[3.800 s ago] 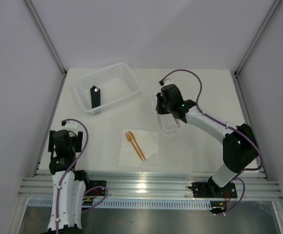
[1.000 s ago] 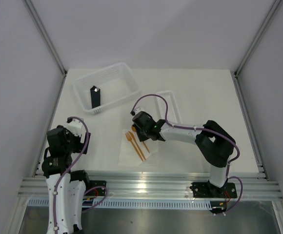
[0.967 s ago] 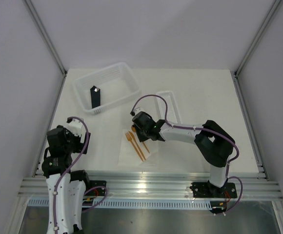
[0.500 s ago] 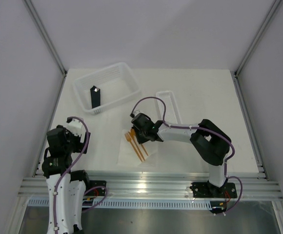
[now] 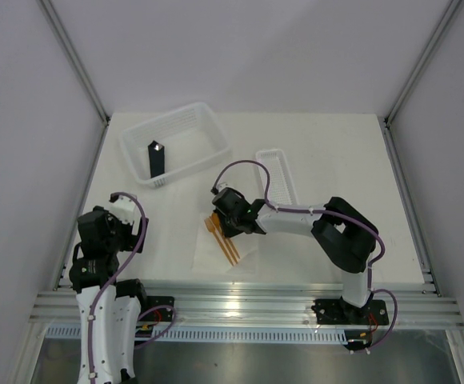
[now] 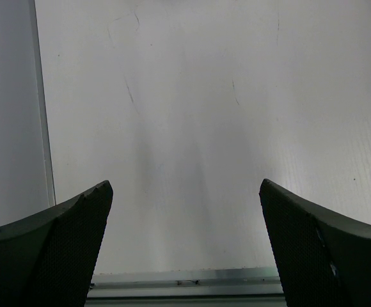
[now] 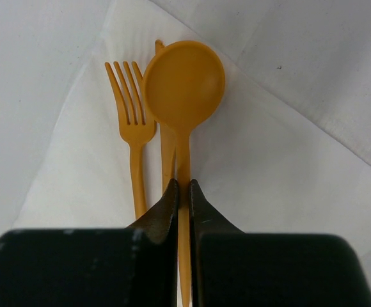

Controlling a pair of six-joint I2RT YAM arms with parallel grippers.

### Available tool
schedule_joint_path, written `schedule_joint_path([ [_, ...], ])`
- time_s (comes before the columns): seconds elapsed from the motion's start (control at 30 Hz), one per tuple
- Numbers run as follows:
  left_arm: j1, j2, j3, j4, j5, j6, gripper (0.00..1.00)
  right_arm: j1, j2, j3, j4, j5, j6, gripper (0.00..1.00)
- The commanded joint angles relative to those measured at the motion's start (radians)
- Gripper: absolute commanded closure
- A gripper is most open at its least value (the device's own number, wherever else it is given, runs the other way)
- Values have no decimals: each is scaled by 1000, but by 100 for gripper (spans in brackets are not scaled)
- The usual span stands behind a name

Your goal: Place the utensils on the paper napkin and roll it up

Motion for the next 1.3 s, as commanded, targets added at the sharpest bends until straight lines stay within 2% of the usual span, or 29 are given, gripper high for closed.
schedule_joint_path([
  [0.0, 9, -13, -3, 19, 3, -9, 0, 7, -30, 37, 8, 6, 18, 100],
  [0.33, 11, -16, -9, 19, 5, -8, 1, 4, 7, 46, 13, -19, 18, 100],
  [0.43, 11, -13, -9, 17, 5, -6, 0, 4, 15, 58, 8, -23, 12, 89],
  [0.6, 11, -15, -9, 19, 3, -8, 1, 2, 18, 69, -13, -21, 8, 82],
  [0.73, 9, -16, -8, 19, 3, -8, 0, -1, 7, 56, -7, -5, 9, 85],
  [0.83, 11, -16, -9, 19, 3, -8, 0, -4, 3, 40, -4, 9, 15, 94],
  [0.97, 9, -21, -8, 17, 3, -8, 0, -9, -8, 23, 7, 4, 17, 97],
  [1.03, 11, -19, -9, 19, 5, -6, 1, -9, -5, 23, 5, 0, 18, 97],
  [1.13, 11, -21, -9, 19, 3, -6, 1, -9, -2, 23, 5, -4, 18, 88],
  [1.27, 11, -22, -8, 19, 3, -6, 1, -10, 9, 23, 5, -2, 17, 86],
])
